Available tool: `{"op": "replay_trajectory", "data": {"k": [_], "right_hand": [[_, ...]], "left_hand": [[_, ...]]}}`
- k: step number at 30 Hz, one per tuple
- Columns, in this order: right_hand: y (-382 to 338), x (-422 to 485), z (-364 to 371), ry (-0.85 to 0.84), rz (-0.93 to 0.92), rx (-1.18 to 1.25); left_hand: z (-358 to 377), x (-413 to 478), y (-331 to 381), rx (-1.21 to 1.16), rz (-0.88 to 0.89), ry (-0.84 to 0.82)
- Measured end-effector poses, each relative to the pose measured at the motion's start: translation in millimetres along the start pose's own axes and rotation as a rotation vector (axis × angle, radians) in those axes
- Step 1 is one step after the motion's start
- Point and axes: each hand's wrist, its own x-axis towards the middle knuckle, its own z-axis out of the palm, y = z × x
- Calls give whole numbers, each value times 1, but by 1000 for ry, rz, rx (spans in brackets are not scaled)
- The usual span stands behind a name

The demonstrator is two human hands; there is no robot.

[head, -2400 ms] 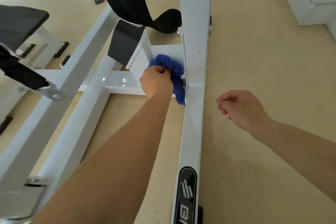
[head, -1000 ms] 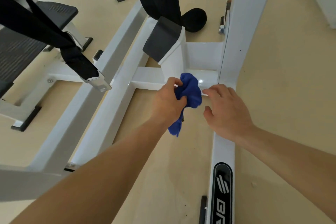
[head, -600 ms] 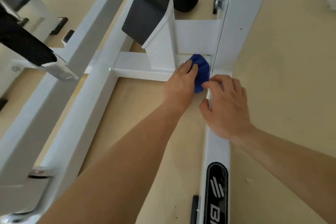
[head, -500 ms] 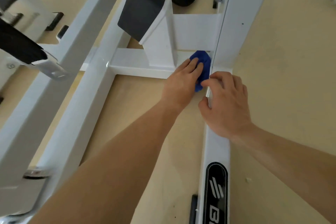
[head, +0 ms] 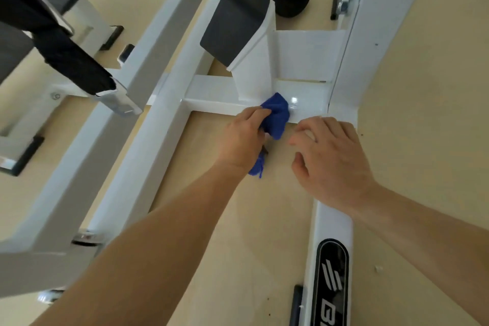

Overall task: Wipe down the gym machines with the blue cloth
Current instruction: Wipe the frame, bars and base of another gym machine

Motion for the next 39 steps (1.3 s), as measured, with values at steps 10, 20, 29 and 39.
{"op": "replay_trajectory", "data": {"k": [10, 20, 29, 39], "right_hand": [[-27, 13, 19, -270, 37, -30], [-32, 16, 18, -256, 67, 6], [-32, 17, 21, -250, 50, 28], [-10, 6, 7, -22, 151, 155]], "left_hand": [[-65, 18, -75, -68, -786, 337], [-31, 45, -64, -126, -1089, 291], [12, 35, -14, -435, -996, 178], [0, 42, -11, -335, -1053, 164]]}}
